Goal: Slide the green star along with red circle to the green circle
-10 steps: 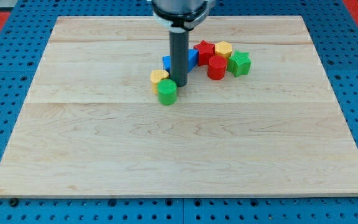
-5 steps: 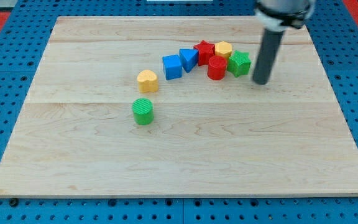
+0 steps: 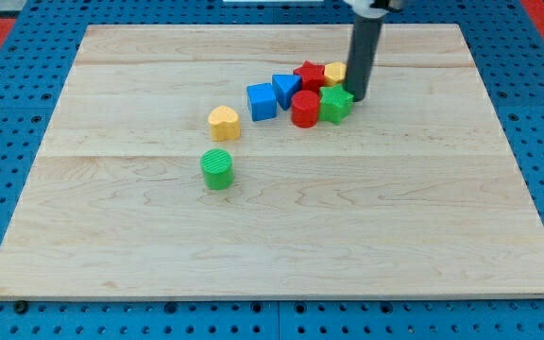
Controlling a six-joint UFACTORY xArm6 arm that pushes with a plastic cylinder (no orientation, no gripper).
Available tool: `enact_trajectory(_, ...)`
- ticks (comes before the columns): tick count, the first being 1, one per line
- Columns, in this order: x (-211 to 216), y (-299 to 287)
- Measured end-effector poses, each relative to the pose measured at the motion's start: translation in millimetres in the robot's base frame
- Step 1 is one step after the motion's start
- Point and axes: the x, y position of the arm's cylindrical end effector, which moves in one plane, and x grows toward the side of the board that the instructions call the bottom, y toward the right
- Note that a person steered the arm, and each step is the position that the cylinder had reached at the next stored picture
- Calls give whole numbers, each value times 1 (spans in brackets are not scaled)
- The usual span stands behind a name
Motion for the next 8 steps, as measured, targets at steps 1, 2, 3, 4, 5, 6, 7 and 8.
enact_trajectory(1, 11, -34)
enact_trajectory(2, 25, -63)
enact_trajectory(3, 38, -90)
enact_trajectory(4, 52, -110)
enact_trajectory(5, 65, -123)
enact_trajectory(6, 72, -130)
enact_trajectory(7, 74, -157)
enact_trajectory(8, 75, -161)
